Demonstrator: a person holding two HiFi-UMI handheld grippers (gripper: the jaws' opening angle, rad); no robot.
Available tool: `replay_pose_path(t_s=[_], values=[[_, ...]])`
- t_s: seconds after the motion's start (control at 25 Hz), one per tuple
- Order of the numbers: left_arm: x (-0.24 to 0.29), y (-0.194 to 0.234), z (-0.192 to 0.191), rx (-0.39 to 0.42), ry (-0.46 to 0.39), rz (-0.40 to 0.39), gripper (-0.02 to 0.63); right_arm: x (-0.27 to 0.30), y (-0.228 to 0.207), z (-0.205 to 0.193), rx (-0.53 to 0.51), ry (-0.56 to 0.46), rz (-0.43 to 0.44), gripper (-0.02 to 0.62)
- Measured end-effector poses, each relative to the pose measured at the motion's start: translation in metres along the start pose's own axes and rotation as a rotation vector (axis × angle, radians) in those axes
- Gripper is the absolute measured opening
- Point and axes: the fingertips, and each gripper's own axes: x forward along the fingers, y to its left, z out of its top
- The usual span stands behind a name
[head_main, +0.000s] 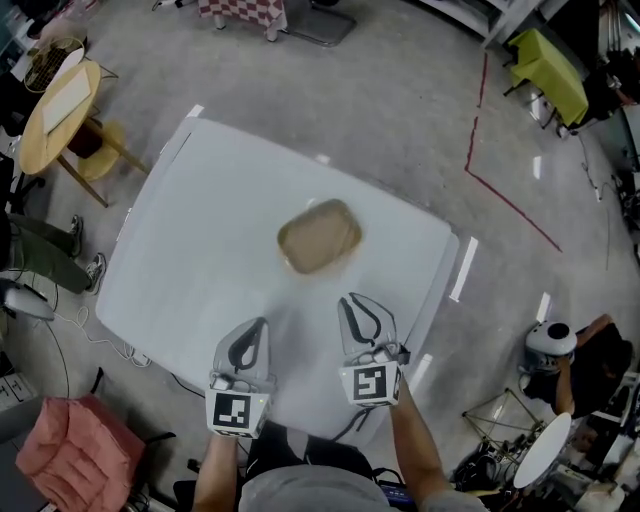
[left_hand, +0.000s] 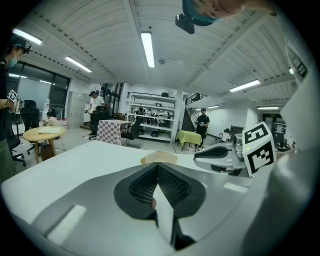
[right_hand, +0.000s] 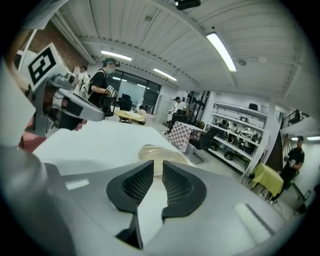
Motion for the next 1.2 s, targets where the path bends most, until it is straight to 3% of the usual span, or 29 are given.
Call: replay_pose_path(t_s=[0.4, 0.6, 1.0, 1.2], values=[[0.007, 0.006, -0.008, -0.021, 0.013, 0.018, 0.012, 0.042, 0.013, -0.021, -0.324, 0.092, -0.006, 0.236], [0.008, 0.012, -0.016, -0.025, 0.031, 0.027, 0.012, 0.062, 0.018, -0.027, -0.434, 0.097, -0.026, 0.288], [0.012, 0.020, -0.023, -0.029, 0.045, 0.042, 0.012, 0.079, 0.019, -0.028, -0.512, 0.080, -0.058, 0.291], [0.014, 0.022, -0.020, -0.034, 0.044, 0.050, 0.012, 0.079, 0.018, -0.028, -0.531, 0.077, -0.059, 0.230]])
